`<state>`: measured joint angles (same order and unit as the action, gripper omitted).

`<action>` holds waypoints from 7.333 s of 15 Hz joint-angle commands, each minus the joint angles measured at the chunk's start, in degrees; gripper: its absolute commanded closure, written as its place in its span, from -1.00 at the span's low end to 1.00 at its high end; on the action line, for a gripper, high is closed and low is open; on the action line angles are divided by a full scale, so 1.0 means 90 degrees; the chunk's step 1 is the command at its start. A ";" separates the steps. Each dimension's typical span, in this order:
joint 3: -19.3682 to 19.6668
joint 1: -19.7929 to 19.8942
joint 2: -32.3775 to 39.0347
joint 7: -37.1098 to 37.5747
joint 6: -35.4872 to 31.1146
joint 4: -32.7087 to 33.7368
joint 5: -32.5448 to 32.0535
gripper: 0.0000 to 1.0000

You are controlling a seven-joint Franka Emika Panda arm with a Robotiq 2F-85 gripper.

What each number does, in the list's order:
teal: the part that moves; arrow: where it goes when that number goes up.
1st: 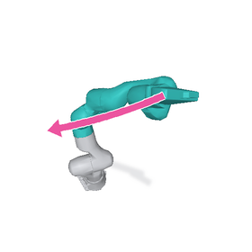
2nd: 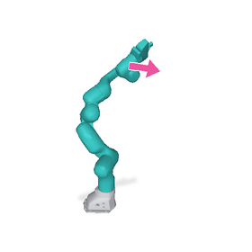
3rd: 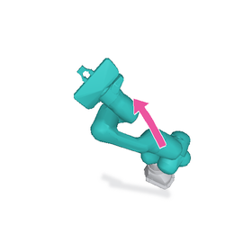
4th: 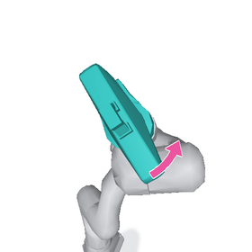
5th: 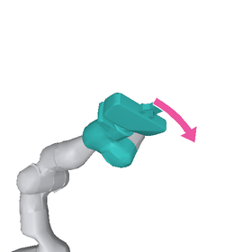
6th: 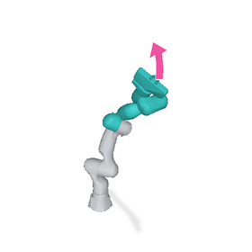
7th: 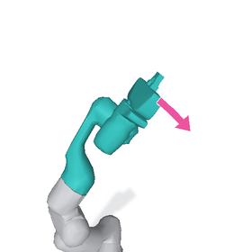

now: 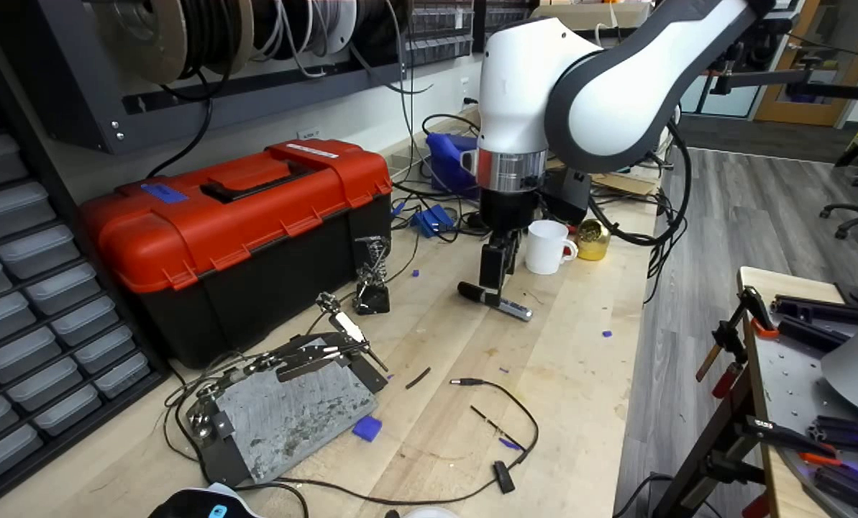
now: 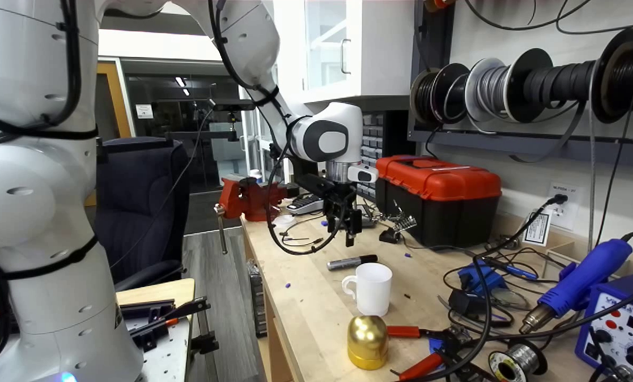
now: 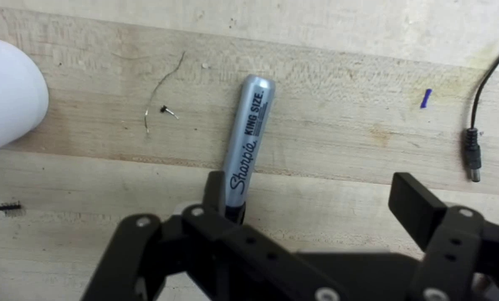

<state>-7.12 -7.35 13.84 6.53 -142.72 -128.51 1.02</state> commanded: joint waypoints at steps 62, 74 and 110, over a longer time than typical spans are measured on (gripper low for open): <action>0.0454 0.0066 -0.0560 0.0224 -0.0257 -0.0266 0.0016 0.91; 0.0728 0.0663 -0.2060 0.0007 -0.0863 -0.1256 0.0059 0.91; 0.1244 0.1459 -0.1699 0.1400 -0.4545 -0.2451 -0.2677 0.91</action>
<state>3.50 4.74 -0.62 15.94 -179.62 -148.04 -19.54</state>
